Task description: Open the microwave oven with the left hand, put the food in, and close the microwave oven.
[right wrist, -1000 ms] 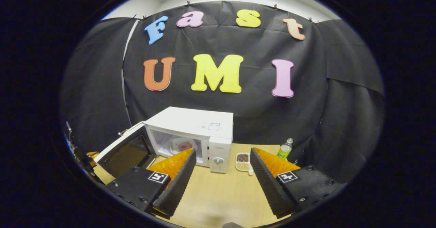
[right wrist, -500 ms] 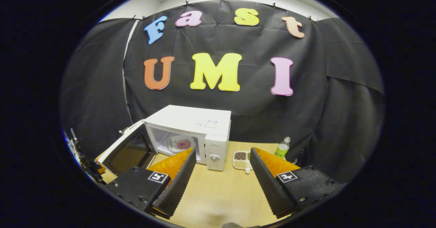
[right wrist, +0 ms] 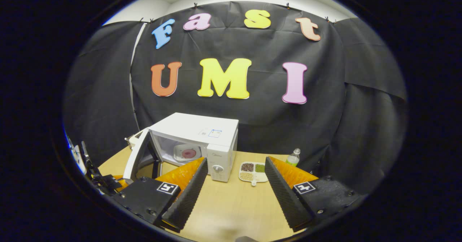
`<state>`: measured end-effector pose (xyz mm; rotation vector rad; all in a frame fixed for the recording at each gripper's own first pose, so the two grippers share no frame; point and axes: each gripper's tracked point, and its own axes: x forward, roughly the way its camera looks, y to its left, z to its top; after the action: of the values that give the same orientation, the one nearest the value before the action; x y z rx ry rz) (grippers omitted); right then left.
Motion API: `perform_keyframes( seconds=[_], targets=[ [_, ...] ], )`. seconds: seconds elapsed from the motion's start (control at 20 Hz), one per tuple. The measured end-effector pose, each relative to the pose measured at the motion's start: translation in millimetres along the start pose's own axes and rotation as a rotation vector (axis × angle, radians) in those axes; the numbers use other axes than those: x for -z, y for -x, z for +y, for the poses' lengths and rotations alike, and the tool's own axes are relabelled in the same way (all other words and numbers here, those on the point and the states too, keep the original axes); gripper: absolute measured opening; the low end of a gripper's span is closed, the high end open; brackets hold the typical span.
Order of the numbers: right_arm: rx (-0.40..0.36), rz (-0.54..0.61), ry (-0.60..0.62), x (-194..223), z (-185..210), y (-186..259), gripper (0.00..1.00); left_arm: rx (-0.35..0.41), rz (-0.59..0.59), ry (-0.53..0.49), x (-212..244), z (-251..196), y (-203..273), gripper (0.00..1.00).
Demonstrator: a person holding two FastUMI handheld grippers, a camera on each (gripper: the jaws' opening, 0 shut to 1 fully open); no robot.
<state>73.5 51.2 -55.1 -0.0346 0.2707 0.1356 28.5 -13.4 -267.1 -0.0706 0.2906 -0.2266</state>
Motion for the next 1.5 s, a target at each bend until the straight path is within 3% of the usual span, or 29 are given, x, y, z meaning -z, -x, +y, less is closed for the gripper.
perform_keyframes(
  seconds=[0.15,0.2,0.25,0.45,0.75,0.8,0.9,0.95,1.0,1.05,1.1,1.15,1.35,1.4,1.45,1.5],
  targets=[
    [0.007,0.0,0.001,1.5,-14.8,1.9,0.92,0.042,-0.013,-0.003,-8.1,-29.5,-22.0,0.0],
    [0.008,0.002,0.0,1.6,-19.3,2.9,1.0,0.057,-0.021,-0.001,-13.6,-40.2,-28.9,0.0],
    [0.011,0.0,-0.002,1.6,-23.4,2.5,0.92,0.068,-0.027,0.0,-18.0,-49.3,-39.2,0.0],
    [0.025,0.01,-0.025,4.7,-38.8,3.8,0.92,0.093,-0.044,-0.003,-34.8,-76.0,-74.8,0.0],
    [0.04,0.033,-0.035,16.7,-53.1,4.8,0.92,0.098,-0.069,-0.032,-59.7,-90.9,-128.9,0.0],
    [0.045,0.037,-0.037,18.9,-56.2,4.8,1.0,0.104,-0.075,-0.031,-63.8,-94.6,-136.6,0.0],
    [0.053,0.051,-0.042,25.1,-61.1,3.2,1.0,0.116,-0.076,-0.034,-69.3,-104.0,-151.9,0.0],
    [0.058,0.056,-0.048,26.5,-63.8,2.6,0.92,0.126,-0.075,-0.033,-70.6,-109.0,-159.8,0.0],
    [0.063,0.06,-0.053,28.5,-66.2,1.6,1.0,0.128,-0.078,-0.036,-73.5,-113.5,-166.9,0.0],
    [0.067,0.064,-0.055,30.0,-69.3,0.7,0.92,0.13,-0.078,-0.041,-74.3,-117.3,-173.4,0.0],
    [0.07,0.066,-0.055,30.5,-70.1,-0.5,0.92,0.137,-0.074,-0.043,-75.9,-121.7,-179.0,0.0],
    [0.073,0.068,-0.054,31.0,-71.7,-1.5,1.0,0.14,-0.077,-0.048,-78.7,-123.2,-184.1,0.0],
    [0.081,0.072,-0.06,31.8,-75.2,-5.0,1.0,0.142,-0.071,-0.044,-81.3,-127.2,-198.6,0.0],
    [0.08,0.075,-0.062,32.6,-75.4,-5.9,0.92,0.143,-0.069,-0.037,-80.7,-127.4,-199.6,0.0],
    [0.08,0.076,-0.064,32.6,-75.3,-7.0,0.92,0.144,-0.071,-0.036,-81.7,-127.4,-198.7,0.0],
    [0.078,0.078,-0.065,33.0,-74.7,-9.0,1.0,0.144,-0.071,-0.039,-81.5,-127.9,-199.3,0.0]
  ],
)
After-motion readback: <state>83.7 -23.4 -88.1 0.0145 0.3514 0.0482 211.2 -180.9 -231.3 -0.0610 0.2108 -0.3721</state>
